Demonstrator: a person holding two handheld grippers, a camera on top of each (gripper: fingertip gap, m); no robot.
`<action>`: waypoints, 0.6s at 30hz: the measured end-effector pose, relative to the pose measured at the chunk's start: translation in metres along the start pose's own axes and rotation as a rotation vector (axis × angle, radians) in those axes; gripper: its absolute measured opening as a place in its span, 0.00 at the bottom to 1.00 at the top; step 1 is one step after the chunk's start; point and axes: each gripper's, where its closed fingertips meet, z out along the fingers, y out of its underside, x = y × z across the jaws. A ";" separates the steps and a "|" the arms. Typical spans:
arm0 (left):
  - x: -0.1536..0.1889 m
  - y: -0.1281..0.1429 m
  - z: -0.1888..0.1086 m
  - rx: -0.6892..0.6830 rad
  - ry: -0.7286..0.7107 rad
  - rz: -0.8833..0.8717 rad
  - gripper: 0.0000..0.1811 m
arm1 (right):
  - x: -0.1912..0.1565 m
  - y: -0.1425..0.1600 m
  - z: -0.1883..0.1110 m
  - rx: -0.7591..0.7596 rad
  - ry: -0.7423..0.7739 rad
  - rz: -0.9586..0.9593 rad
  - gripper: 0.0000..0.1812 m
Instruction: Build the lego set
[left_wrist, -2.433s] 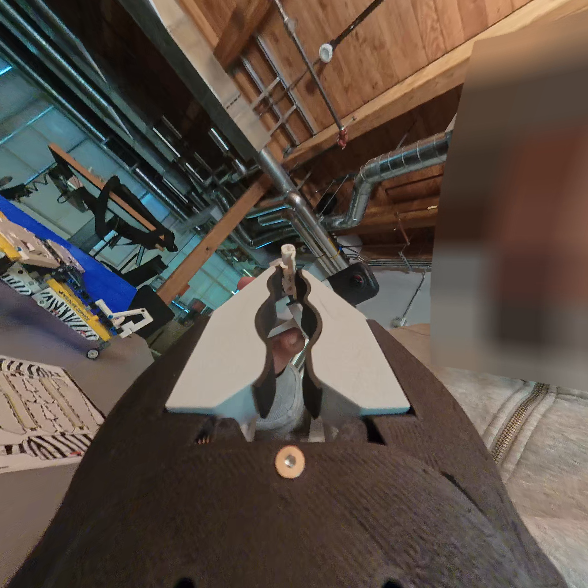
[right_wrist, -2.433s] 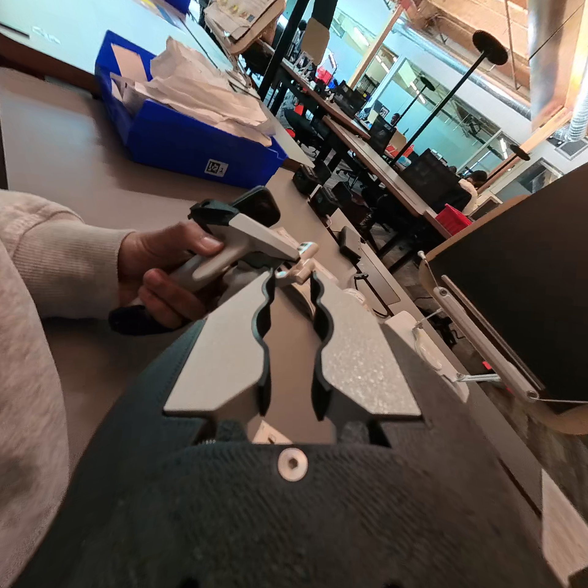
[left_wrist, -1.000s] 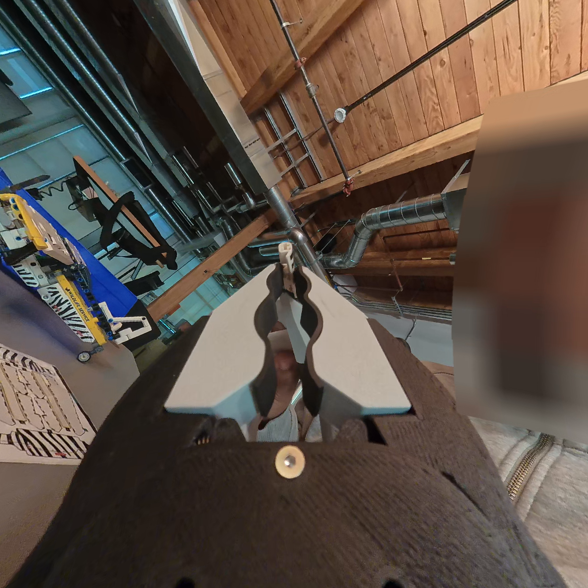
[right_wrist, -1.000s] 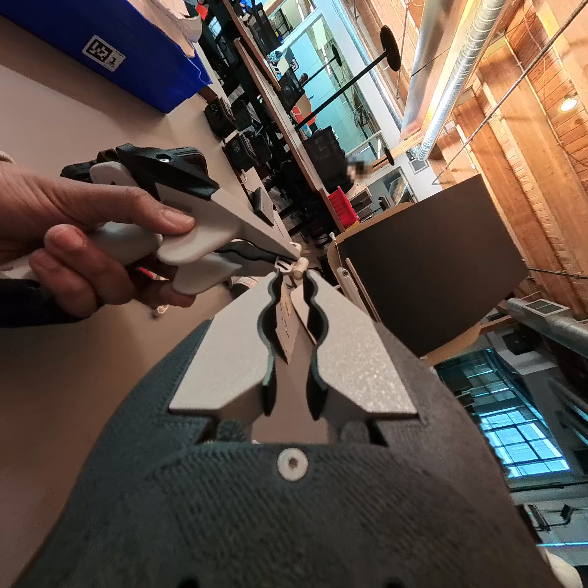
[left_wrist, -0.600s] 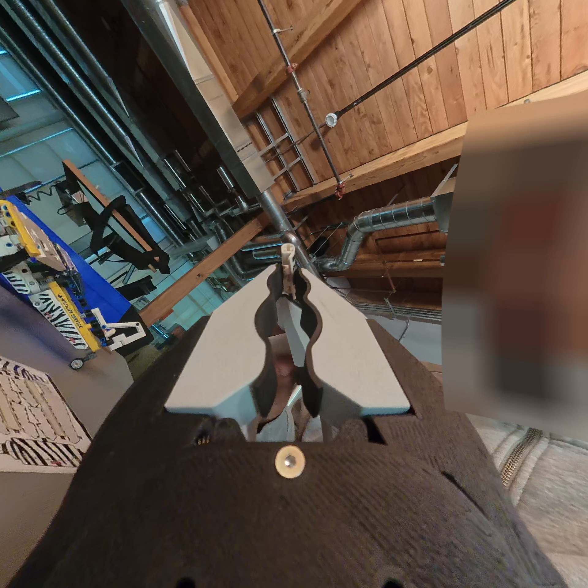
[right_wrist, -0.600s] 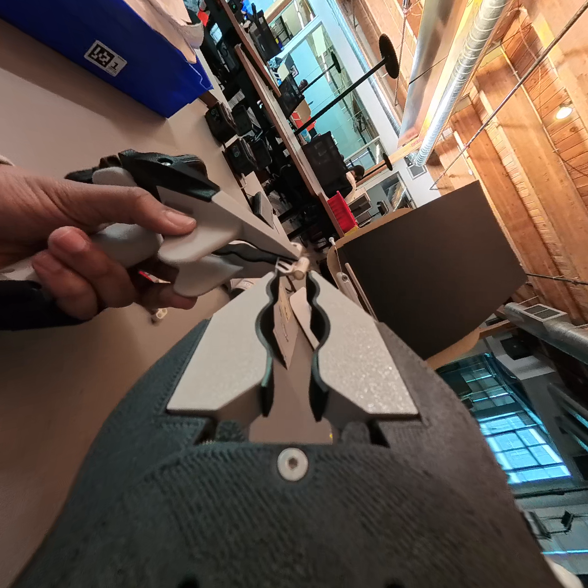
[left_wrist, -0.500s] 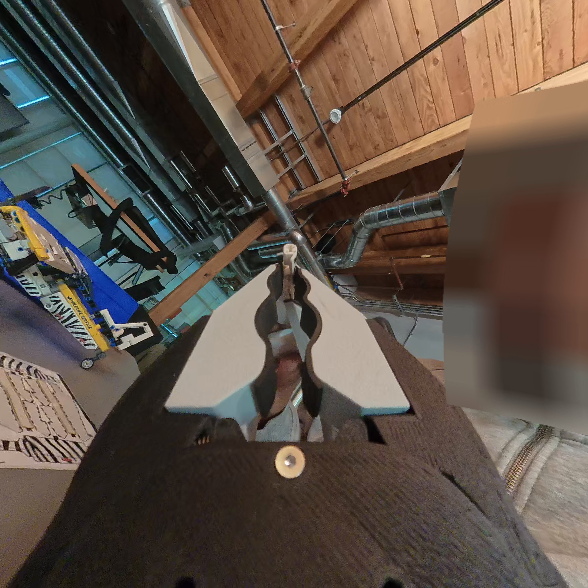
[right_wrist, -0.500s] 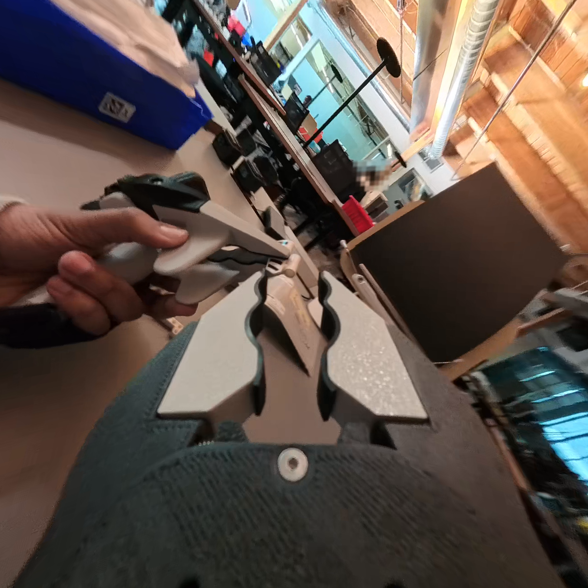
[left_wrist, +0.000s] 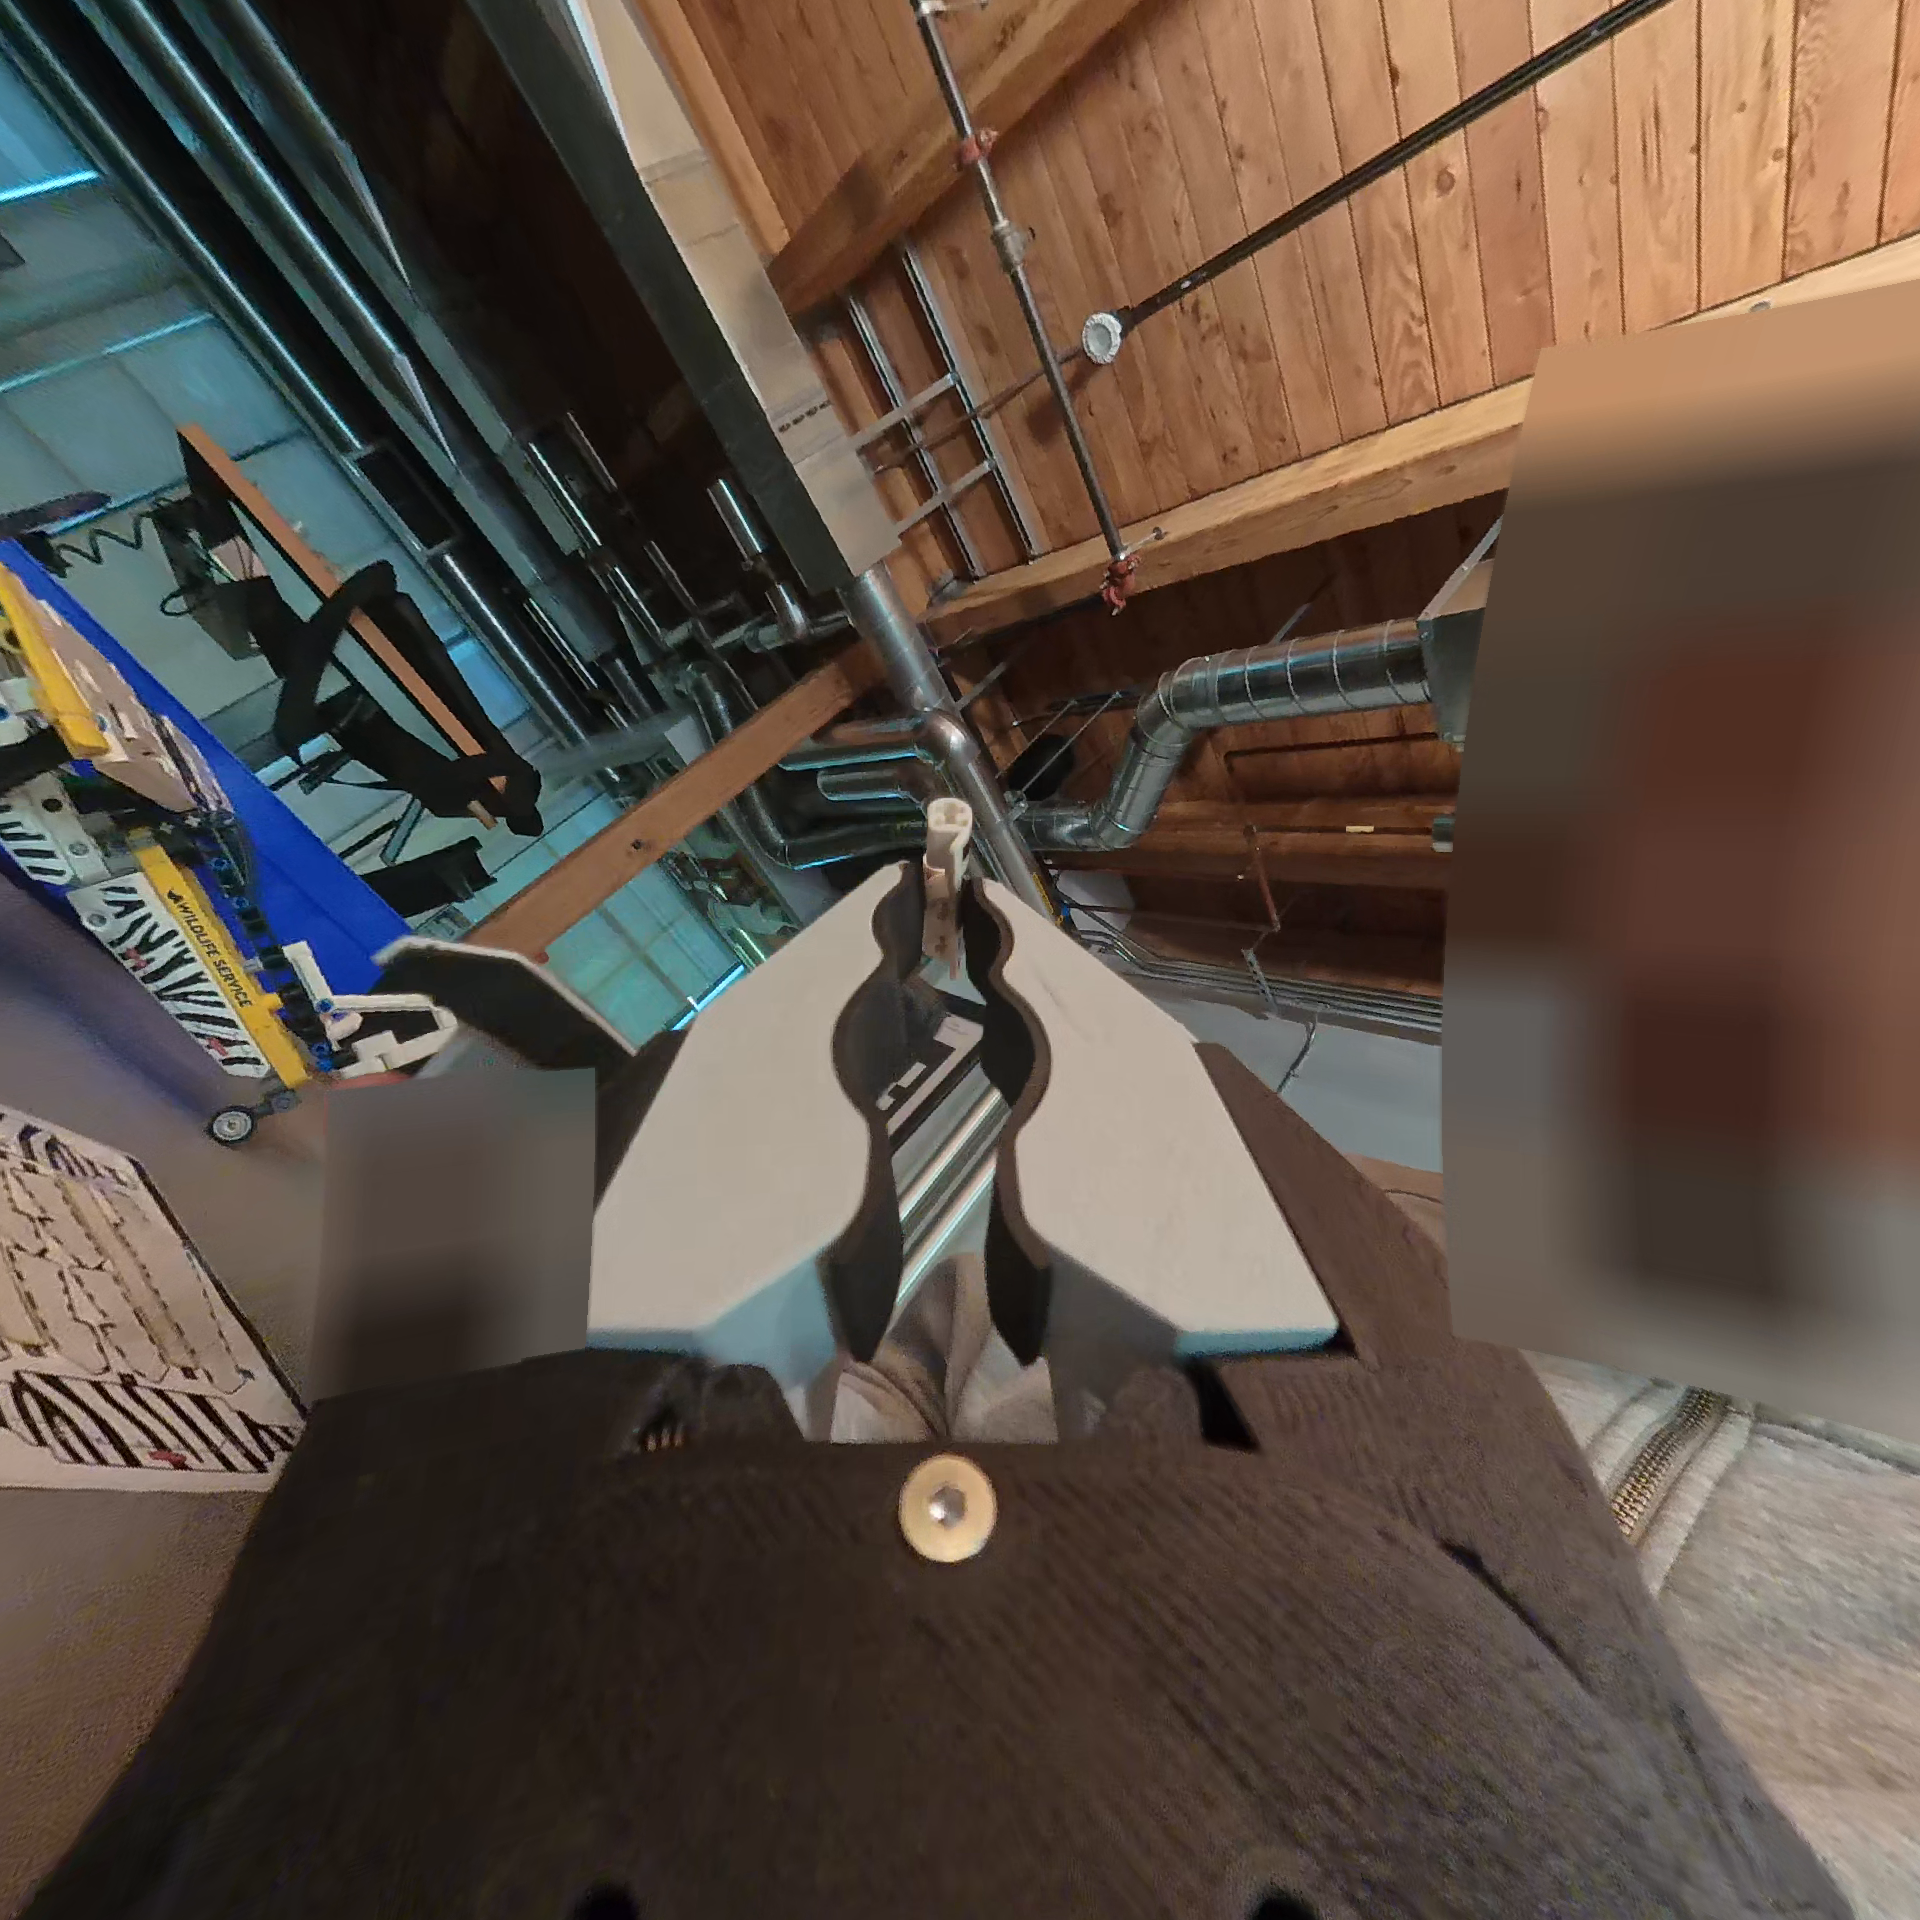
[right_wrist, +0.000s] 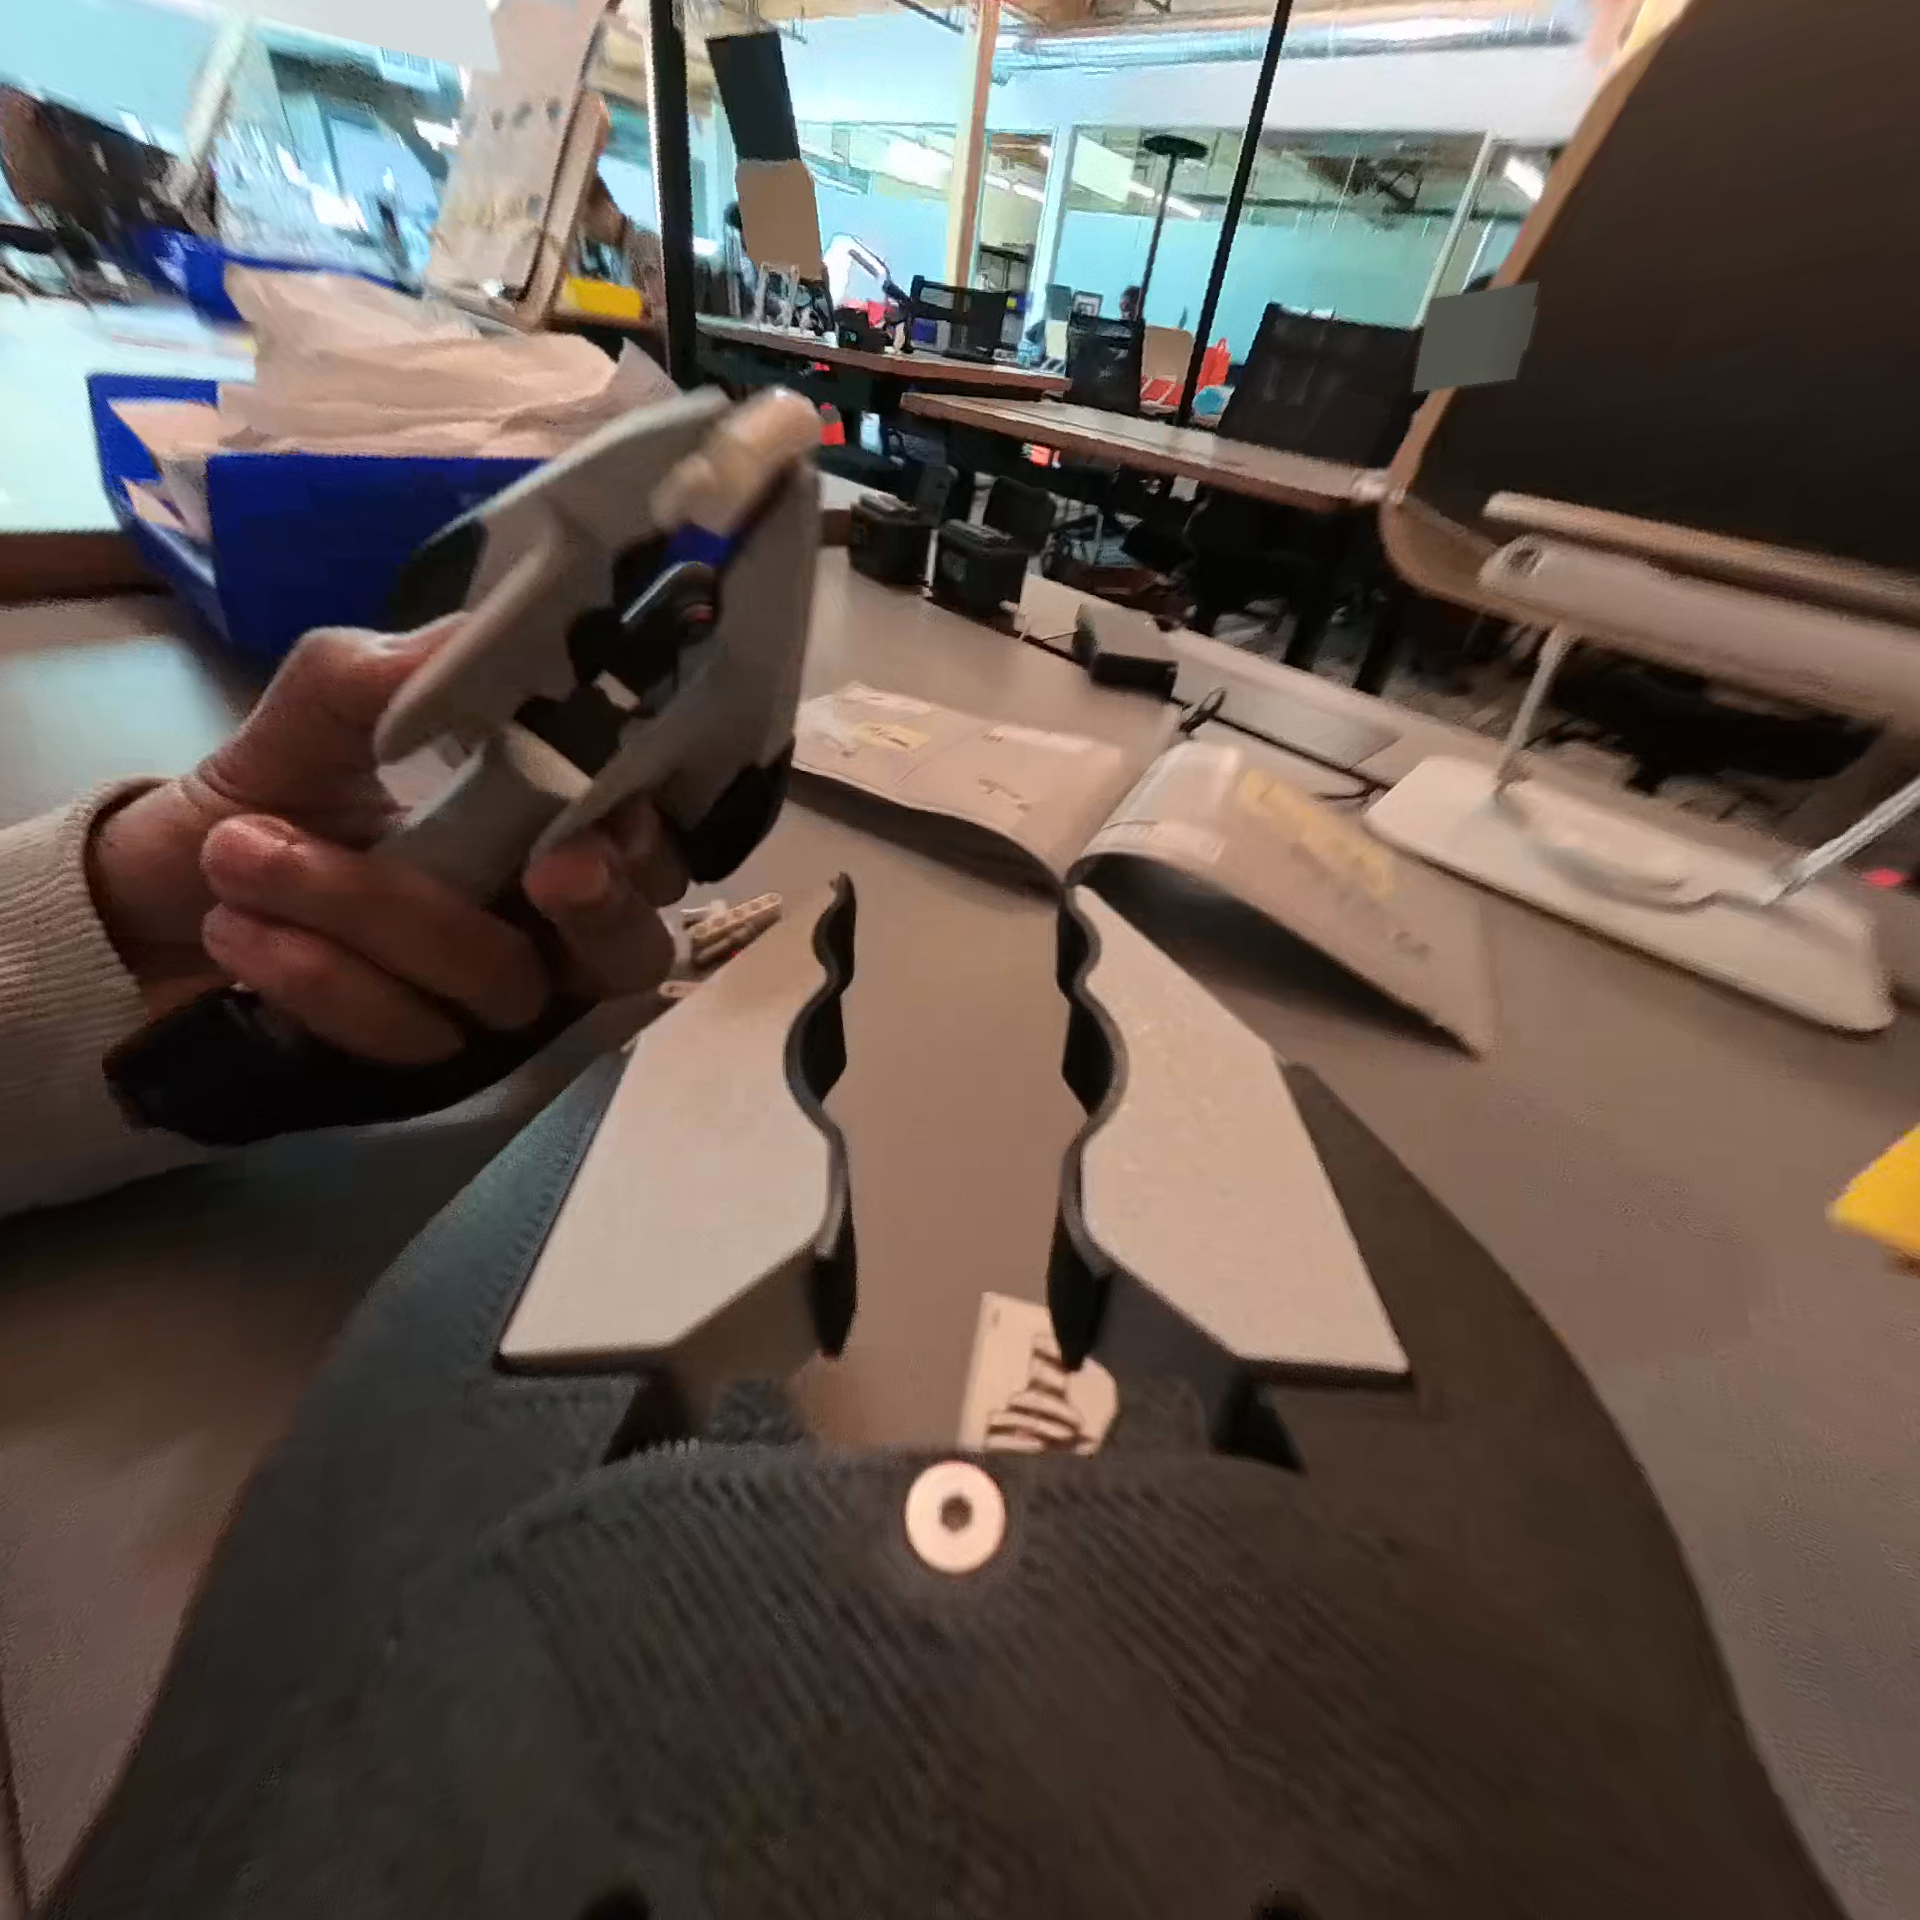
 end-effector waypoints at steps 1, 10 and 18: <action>0.000 0.001 0.000 -0.003 0.002 0.000 0.04 | 0.000 0.004 0.002 0.008 -0.021 0.036 0.21; -0.003 0.007 0.005 -0.030 0.001 -0.006 0.03 | -0.003 0.002 0.004 0.016 -0.090 0.074 0.16; -0.005 0.005 0.004 -0.015 0.013 -0.038 0.04 | -0.021 0.011 0.011 -0.048 -0.171 -0.001 0.15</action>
